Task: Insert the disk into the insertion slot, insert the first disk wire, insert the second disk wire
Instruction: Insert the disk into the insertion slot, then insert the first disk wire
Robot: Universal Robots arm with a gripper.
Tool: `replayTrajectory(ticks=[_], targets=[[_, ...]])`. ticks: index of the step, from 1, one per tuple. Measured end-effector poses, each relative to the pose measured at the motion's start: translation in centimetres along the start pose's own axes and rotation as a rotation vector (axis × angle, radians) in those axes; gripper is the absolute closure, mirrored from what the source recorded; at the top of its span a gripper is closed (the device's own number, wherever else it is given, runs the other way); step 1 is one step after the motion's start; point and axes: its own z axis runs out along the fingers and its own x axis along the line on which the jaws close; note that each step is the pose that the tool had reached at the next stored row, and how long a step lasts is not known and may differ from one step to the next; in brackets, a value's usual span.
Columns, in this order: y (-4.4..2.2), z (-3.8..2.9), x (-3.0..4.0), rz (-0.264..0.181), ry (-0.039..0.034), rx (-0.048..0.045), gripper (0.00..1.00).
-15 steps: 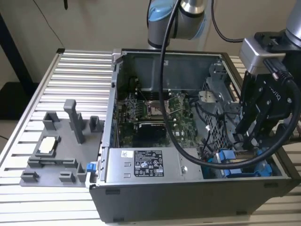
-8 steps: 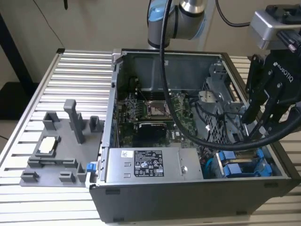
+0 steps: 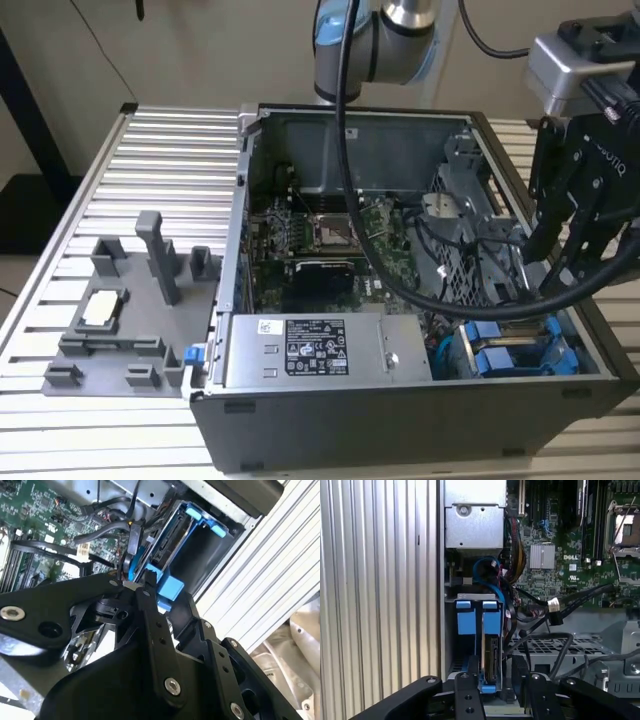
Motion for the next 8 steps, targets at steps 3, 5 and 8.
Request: replayTrajectory(ticks=[3, 5, 8], targets=[[0.1, 0.0, -0.01, -0.001, -0.0051, 0.0545, 0.6], [0.16, -0.01, -0.03, -0.002, -0.0085, 0.0905, 0.6], [0.16, 0.1, -0.05, -0.035, -0.0131, 0.1165, 0.6]])
